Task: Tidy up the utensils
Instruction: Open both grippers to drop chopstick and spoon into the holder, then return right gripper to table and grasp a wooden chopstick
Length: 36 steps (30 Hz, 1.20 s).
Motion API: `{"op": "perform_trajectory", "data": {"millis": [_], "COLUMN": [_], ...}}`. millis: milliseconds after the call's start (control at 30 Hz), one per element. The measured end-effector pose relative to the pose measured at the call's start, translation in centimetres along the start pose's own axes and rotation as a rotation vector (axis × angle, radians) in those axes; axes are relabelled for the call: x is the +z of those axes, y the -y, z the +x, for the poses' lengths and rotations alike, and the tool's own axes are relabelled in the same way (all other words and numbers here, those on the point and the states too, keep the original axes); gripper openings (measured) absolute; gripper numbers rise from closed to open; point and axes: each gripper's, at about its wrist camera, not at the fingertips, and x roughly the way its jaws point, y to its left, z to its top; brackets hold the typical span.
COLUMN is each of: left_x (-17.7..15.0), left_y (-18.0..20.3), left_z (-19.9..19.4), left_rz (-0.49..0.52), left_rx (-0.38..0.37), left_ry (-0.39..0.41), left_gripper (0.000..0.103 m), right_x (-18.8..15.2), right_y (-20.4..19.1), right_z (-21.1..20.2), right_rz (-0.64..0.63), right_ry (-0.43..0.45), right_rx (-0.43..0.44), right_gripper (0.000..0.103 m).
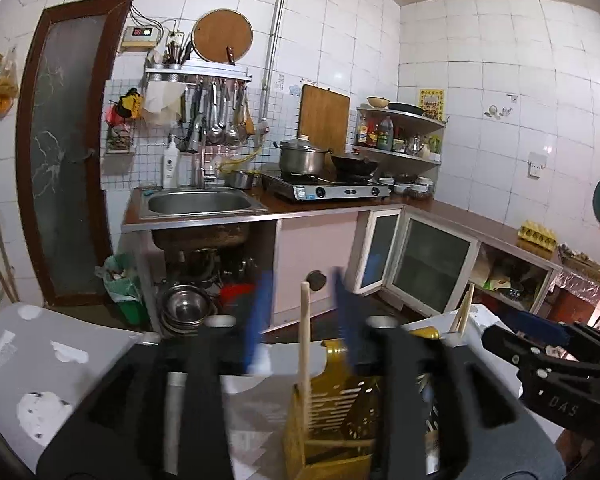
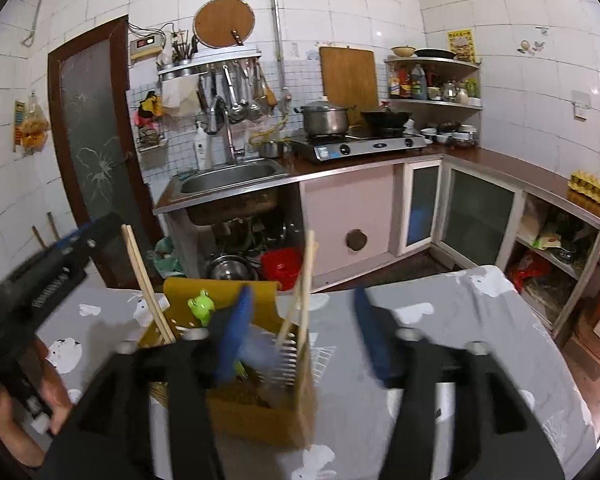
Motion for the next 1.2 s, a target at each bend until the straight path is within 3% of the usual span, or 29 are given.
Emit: {"op": "perform_trajectory", "data": {"millis": [33, 67, 167, 233, 467, 733, 933, 1067, 1200], "left_x": [0.2, 0.4, 0.3, -0.1, -4.0, -11.5, -15.0, -15.9, -16.1], "left_y": [-0.2, -0.4, -1.1, -1.9, -4.2, -5.5, -5.4, -4.7, -4.5], "left_z": [-0.8, -1.7, -4.4, -6.0, -8.5, -8.3, -7.9, -8.2, -8.3], "left_rz": [0.006, 0.009, 0.035, 0.023, -0.029, -0.032, -0.012, 0.024, 0.027], "left_rx": [0.007, 0.012, 0.031, 0.026, 0.055, 0.093, 0.105, 0.104, 0.099], "left_ry": [-0.001, 0.010, 0.018, -0.001, -0.128, -0.303, -0.367, -0.372, -0.378], "left_gripper": [0.074, 0.081, 0.095, 0.098, 0.098, 0.098, 0.098, 0.098, 0.098], "right_x": [-0.1, -0.3, -1.2, -1.8, -6.8, -14.4, -17.5, -18.5, -18.6], "right_y": [0.2, 0.4, 1.2, 1.7, 2.1, 0.8, -1.1, -2.3, -3.0], "right_z": [-0.6, -1.2, -3.1, -4.3, -6.4, -4.2, -3.1, -2.6, -2.1], "right_rz": [-0.004, -0.015, -0.033, -0.025, 0.009, 0.017, -0.016, -0.043, -0.040], "right_ry": [0.001, 0.003, 0.008, 0.008, -0.067, -0.248, -0.345, -0.389, -0.407], "right_rx": [-0.007, -0.021, -0.087, -0.095, -0.117, -0.099, -0.075, -0.064, -0.055], "right_gripper": [0.063, 0.063, 0.064, 0.067, 0.069, 0.069, 0.068, 0.054, 0.047]}}
